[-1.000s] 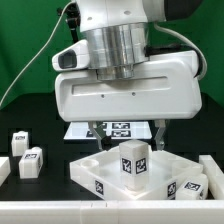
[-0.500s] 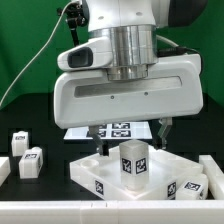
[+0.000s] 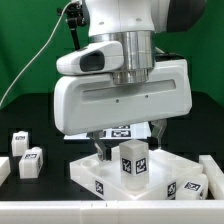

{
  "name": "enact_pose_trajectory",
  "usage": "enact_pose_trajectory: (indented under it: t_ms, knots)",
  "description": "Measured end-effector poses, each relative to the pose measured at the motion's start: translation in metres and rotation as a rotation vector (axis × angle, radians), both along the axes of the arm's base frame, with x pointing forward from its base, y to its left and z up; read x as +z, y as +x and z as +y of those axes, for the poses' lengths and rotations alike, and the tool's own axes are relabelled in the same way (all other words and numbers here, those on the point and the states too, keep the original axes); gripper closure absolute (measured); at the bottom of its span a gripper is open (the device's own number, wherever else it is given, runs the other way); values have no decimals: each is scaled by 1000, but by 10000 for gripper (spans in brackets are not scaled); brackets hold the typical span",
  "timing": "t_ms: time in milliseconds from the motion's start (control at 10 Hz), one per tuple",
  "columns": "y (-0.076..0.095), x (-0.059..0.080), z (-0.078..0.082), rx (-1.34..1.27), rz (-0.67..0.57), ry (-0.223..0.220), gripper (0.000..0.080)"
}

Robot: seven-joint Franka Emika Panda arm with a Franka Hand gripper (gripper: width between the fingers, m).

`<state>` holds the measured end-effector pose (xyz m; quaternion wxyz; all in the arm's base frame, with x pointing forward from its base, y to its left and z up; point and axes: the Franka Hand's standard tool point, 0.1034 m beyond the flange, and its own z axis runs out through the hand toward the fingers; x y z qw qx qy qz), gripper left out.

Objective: Assemble one leg

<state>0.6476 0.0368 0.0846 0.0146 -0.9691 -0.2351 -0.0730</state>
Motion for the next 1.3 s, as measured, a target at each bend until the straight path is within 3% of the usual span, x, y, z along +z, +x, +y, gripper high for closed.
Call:
enact_pose_trajectory:
  t_ms: [100, 300, 600, 1000, 1300]
  knots:
    - [0, 0, 0, 0, 0, 0, 187]
    - [0, -1, 0, -15, 2, 3, 518]
    - [0, -1, 0, -52, 4, 9, 515]
    - [0, -1, 4, -357, 26, 62, 515]
    - [-2, -2, 22, -689, 50, 115, 515]
